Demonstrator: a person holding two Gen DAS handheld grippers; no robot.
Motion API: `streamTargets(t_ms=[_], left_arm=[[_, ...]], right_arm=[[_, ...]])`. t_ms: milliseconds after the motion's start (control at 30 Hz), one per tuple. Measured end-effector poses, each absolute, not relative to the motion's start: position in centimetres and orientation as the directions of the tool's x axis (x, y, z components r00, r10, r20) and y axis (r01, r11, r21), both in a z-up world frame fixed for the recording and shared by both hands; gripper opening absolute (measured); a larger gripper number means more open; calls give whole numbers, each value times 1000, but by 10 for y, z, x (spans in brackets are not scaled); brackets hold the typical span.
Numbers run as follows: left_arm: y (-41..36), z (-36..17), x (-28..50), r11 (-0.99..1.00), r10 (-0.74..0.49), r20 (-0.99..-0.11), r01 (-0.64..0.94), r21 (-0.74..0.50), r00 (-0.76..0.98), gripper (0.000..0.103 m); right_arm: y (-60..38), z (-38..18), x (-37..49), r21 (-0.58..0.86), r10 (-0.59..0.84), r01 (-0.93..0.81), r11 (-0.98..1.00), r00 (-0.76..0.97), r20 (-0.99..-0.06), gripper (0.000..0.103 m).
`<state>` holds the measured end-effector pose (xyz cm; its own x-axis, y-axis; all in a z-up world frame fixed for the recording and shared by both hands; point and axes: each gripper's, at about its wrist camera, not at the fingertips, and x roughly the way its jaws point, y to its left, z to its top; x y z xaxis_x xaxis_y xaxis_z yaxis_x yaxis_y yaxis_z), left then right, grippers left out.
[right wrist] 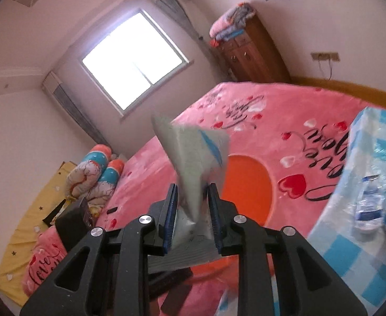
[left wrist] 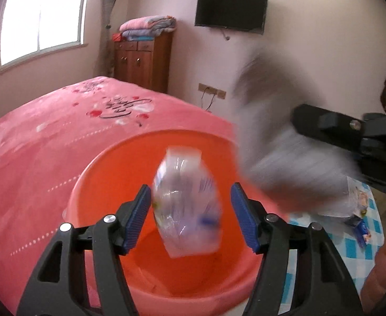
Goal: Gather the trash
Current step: 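Carry the bottle and bag over the orange bucket and release both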
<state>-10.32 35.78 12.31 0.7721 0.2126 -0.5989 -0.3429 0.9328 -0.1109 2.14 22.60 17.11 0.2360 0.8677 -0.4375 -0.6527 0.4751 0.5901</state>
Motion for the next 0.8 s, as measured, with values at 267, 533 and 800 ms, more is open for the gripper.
streamTargets(t_ms=[267, 533, 800], left_arm=[[354, 123, -120, 936, 249, -561, -346, -71, 789, 82], [325, 132, -150, 946, 276, -400, -320, -48, 874, 89], [284, 134, -163, 975, 191, -314, -216, -47, 930, 90]], right_arm=[[210, 154, 29, 589, 836, -596, 545, 334, -435, 90], [152, 140, 6, 462, 734, -570, 679, 542, -410, 97], [94, 117, -23, 356, 638, -533, 767, 692, -337, 98]])
